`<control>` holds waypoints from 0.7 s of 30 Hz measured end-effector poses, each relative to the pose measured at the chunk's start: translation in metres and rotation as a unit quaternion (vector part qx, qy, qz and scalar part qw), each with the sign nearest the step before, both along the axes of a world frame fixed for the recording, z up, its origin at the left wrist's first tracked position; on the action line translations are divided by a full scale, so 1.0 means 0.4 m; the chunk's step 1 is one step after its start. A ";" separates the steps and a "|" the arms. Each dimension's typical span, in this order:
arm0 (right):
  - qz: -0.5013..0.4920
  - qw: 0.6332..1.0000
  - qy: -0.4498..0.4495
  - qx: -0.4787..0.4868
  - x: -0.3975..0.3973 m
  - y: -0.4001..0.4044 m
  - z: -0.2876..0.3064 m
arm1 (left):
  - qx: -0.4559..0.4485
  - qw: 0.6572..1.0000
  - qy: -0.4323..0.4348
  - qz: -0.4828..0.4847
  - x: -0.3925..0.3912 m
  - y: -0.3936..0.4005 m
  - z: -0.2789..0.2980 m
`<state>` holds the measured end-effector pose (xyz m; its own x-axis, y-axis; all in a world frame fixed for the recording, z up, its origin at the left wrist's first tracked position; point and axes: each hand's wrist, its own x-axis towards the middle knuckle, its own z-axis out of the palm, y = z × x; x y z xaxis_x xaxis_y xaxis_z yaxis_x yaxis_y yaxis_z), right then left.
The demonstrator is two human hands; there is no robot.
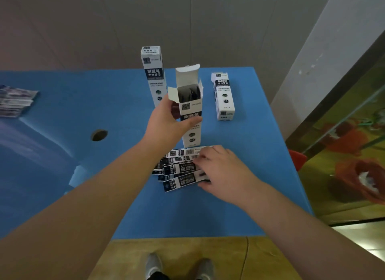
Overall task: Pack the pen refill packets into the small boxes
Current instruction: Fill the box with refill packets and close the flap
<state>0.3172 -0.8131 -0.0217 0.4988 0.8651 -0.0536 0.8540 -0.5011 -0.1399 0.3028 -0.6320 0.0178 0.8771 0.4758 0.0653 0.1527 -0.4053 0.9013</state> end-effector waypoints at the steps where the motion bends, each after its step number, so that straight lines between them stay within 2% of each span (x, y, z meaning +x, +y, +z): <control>1: 0.002 1.000 0.000 -0.003 0.002 0.000 0.000 | 0.002 1.000 -0.003 0.000 -0.012 0.003 -0.001; 21: -0.018 0.999 -0.040 -0.021 -0.032 0.023 -0.025 | -0.021 0.997 -0.048 0.061 -0.159 0.056 0.022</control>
